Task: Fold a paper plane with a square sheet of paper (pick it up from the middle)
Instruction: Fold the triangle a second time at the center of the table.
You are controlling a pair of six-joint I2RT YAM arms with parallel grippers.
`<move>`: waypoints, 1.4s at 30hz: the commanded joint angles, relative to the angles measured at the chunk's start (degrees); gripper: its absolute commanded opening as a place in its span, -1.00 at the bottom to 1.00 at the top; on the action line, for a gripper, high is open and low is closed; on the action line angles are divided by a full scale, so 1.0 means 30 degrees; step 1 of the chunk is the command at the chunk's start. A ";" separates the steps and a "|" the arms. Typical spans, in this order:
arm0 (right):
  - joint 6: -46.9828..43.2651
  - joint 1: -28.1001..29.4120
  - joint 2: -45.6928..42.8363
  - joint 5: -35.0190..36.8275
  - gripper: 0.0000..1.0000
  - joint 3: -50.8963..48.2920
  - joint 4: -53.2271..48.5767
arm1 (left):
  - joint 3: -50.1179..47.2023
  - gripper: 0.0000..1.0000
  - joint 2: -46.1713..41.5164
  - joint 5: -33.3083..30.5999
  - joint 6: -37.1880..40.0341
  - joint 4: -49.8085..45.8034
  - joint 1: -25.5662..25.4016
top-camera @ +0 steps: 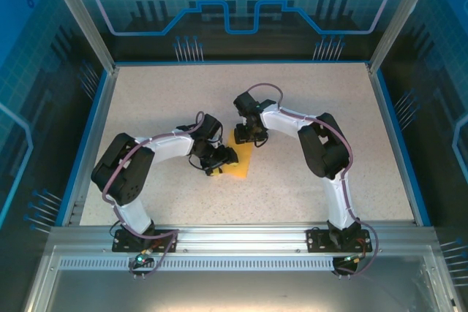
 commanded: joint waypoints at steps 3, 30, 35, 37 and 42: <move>0.0269 -0.0257 0.1415 -0.0447 0.05 -0.1218 -0.0457 | 0.0438 0.29 -0.0781 -0.0401 0.0610 0.0522 -0.0389; 0.0273 -0.0264 0.1389 -0.0423 0.05 -0.1246 -0.0427 | 0.0775 0.02 -0.2283 -0.1144 0.1597 -0.1297 -0.0367; 0.0274 -0.0264 0.1384 -0.0388 0.05 -0.1249 -0.0434 | 0.0891 -0.06 -0.2054 -0.1277 0.1745 -0.1583 -0.0359; 0.0268 -0.0264 0.1385 -0.0383 0.05 -0.1230 -0.0427 | 0.0910 -0.12 -0.2010 -0.1478 0.1812 -0.1760 -0.0341; 0.0268 -0.0274 0.1410 -0.0374 0.05 -0.1232 -0.0429 | 0.1060 -0.26 -0.1835 -0.1730 0.2089 -0.2214 -0.0341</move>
